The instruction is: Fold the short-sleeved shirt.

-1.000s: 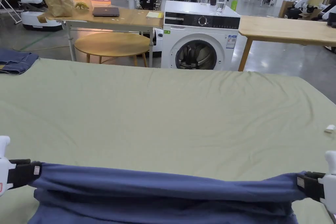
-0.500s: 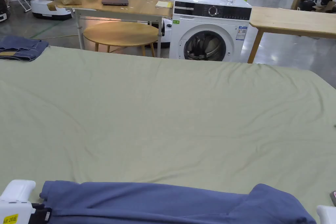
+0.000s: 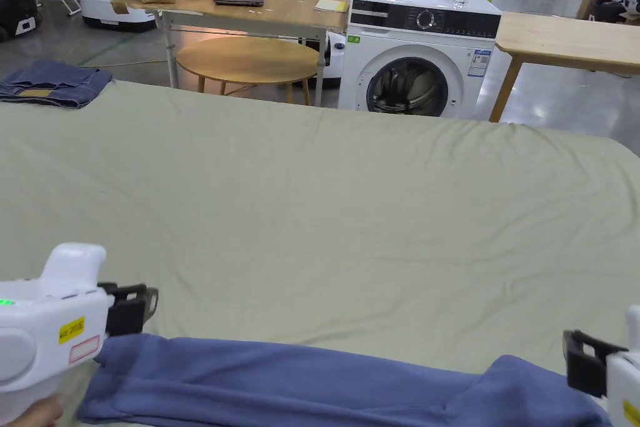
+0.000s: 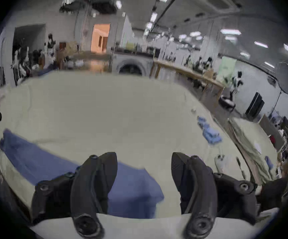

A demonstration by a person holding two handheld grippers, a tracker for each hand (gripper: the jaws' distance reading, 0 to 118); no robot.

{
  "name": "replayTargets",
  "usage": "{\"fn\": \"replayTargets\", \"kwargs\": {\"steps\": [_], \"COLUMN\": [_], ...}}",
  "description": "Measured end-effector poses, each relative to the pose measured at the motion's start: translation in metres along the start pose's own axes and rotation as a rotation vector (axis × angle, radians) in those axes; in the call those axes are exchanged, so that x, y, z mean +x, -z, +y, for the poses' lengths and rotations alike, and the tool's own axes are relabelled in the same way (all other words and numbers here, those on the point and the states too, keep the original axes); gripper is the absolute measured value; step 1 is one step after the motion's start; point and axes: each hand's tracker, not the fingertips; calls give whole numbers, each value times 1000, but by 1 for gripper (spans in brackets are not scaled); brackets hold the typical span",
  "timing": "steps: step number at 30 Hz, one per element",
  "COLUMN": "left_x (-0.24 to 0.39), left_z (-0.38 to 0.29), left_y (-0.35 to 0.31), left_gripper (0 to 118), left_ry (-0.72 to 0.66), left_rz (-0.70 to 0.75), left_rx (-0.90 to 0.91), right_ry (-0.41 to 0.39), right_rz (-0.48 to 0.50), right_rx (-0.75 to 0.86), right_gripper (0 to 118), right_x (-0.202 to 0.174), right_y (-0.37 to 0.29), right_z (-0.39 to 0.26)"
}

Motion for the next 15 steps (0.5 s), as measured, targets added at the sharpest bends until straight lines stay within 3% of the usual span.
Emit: {"fn": "replayTargets", "kwargs": {"steps": [5,9,10,12,13,14,15], "left_x": [33,57,61,70,72,72,72], "left_z": [21,32,33,37,39,39,40], "left_y": [-1,-6,-8,-14,-15,-16,-17], "left_gripper": [48,48,43,12,2,0,0], "left_ry": [5,75,84,75,70,70,67], "left_rz": [31,140,153,181,193,190,181], "left_rx": [234,406,442,515,521,529,534], "right_ry": [81,112,119,117,116,115,118], "right_rz": [62,29,43,68,63,65,76], "right_rx": [239,420,444,477,484,496,508], "right_gripper": [68,63,57,23,8,0,0], "right_x": [-54,-95,-101,-113,-118,-122,-125], "right_y": [-2,-10,-11,-13,-13,-13,-14], "right_z": [16,28,31,37,39,41,43]}}
